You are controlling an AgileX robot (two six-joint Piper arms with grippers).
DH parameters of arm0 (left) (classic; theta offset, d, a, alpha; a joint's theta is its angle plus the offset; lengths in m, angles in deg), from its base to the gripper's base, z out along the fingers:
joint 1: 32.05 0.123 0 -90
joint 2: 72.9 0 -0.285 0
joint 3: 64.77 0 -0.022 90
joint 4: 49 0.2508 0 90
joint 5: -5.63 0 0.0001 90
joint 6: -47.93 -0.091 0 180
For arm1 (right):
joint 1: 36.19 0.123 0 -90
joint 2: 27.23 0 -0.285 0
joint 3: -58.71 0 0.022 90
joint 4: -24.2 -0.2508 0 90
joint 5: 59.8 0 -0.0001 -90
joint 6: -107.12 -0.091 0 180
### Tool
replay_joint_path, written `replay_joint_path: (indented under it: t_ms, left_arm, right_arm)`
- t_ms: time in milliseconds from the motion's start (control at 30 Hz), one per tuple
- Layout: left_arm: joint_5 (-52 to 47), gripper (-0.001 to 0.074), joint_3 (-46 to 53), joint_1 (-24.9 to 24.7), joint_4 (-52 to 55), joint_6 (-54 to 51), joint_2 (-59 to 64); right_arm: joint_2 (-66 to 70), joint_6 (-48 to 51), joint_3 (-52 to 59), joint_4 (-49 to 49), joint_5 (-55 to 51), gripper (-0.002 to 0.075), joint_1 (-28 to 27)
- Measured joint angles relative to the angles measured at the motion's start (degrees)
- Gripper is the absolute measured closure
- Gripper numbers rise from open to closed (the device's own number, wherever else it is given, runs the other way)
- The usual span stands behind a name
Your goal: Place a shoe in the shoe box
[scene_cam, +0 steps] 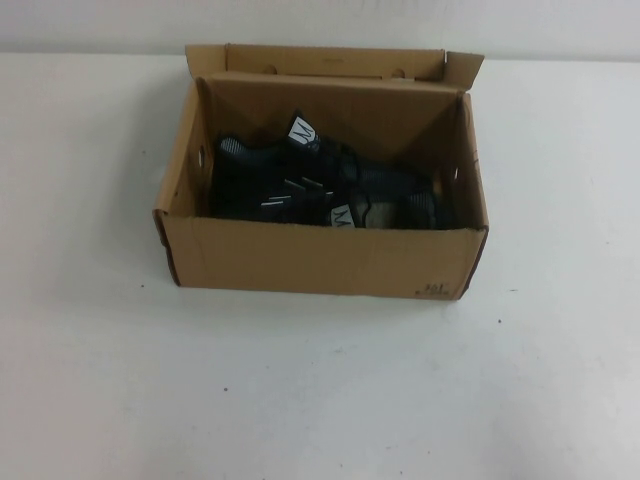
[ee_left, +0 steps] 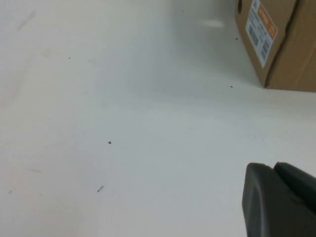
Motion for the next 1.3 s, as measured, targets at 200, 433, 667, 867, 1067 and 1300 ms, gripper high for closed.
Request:
replay_joint_path:
  t_ms: [200,433,667,867,1067,1300]
  left_arm:
    - [0.00,0.0736,0.00,0.00,0.00,0.00,0.00]
    - [0.00,0.0736,0.00,0.00,0.00,0.00,0.00]
    - [0.00,0.0736,0.00,0.00,0.00,0.00,0.00]
    - [0.00,0.0736,0.00,0.00,0.00,0.00,0.00]
    - [0.00,0.0736,0.00,0.00,0.00,0.00,0.00]
    - [0.00,0.0736,0.00,0.00,0.00,0.00,0.00]
  right_arm:
    - [0.00,0.00,11.80,-0.91,9.58,0.0743,0.00]
    - [0.00,0.00,12.48,-6.65,9.08,0.0743,0.00]
    - [0.00,-0.12,12.53,-15.10,3.91,0.0743,0.00]
    - [0.00,-0.12,12.53,-16.02,3.91,0.0743,0.00]
    - [0.00,-0.12,12.53,-16.23,3.91,0.0743,0.00]
    - [0.00,-0.12,12.53,-16.23,3.91,0.0743,0.00]
